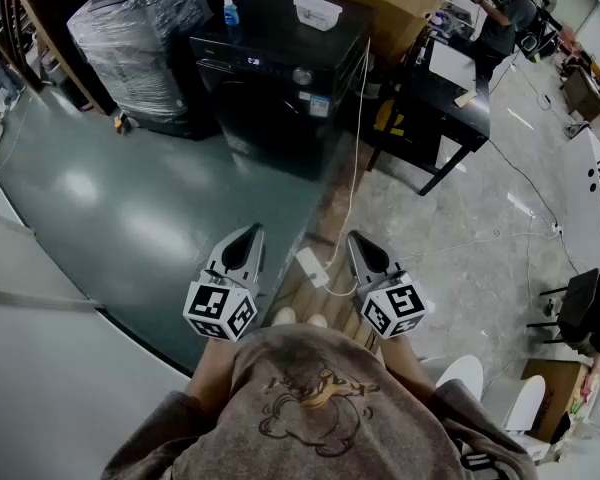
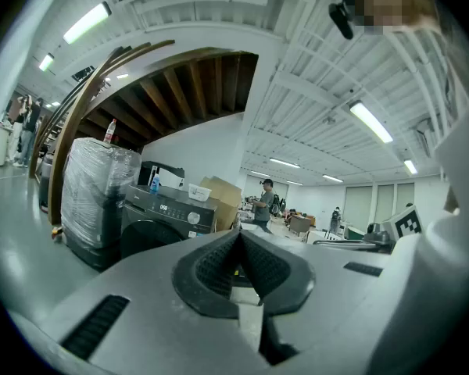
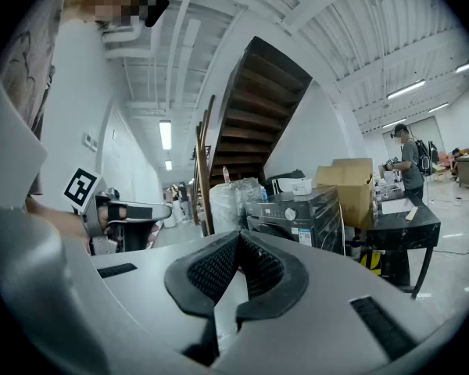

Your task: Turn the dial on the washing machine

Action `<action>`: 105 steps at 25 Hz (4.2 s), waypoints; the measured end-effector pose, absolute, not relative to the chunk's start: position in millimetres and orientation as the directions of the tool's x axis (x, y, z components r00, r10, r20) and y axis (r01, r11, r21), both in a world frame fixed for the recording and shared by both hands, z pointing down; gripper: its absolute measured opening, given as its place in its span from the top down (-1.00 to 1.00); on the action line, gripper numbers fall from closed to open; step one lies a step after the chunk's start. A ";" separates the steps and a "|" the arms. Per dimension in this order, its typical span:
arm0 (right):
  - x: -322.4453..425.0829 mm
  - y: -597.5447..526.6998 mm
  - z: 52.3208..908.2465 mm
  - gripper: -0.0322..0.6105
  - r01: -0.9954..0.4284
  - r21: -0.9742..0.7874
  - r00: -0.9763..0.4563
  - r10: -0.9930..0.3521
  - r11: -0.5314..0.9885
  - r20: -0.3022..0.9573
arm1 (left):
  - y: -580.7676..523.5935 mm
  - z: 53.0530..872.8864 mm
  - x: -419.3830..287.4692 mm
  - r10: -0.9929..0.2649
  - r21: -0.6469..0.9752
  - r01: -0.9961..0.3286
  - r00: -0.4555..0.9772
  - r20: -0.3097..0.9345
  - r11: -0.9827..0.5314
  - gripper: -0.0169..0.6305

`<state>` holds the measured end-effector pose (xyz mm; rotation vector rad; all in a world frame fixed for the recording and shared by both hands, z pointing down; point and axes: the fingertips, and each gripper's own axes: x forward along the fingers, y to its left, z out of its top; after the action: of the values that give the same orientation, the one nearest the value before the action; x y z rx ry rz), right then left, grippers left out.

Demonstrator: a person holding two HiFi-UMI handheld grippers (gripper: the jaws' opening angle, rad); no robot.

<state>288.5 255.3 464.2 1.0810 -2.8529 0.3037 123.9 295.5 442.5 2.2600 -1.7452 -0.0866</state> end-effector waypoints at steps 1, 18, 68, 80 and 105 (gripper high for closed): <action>289.4 255.8 462.9 0.90 -0.660 -0.161 -0.751 -0.646 0.734 0.136 | 295.9 442.1 126.3 -0.956 0.259 -0.939 0.266 0.124 -0.228 0.97; 309.3 256.0 461.5 0.89 -0.623 -0.185 -0.780 -0.620 0.760 0.079 | 305.9 442.2 157.9 -0.971 0.270 -0.944 0.219 0.090 -0.188 0.97; 86.6 -41.9 407.8 0.89 -0.885 -0.174 -0.460 -0.867 0.432 0.191 | -51.6 379.5 -37.6 -0.777 0.284 -0.771 0.618 0.121 -0.569 0.97; 81.1 -85.4 434.9 0.07 -0.913 -0.183 -0.402 -0.880 0.365 0.252 | -78.1 388.2 -43.7 -0.768 0.283 -0.767 0.626 0.135 -0.576 0.97; 87.8 -225.4 603.8 0.08 -0.980 -0.132 -0.194 -0.830 0.146 0.522 | -118.1 451.5 -51.8 -0.735 0.293 -0.758 0.645 0.209 -0.582 0.97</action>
<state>87.8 -225.4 603.8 1.7458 -2.1038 0.6458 -51.8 -118.1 451.5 2.5119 -1.1871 0.0916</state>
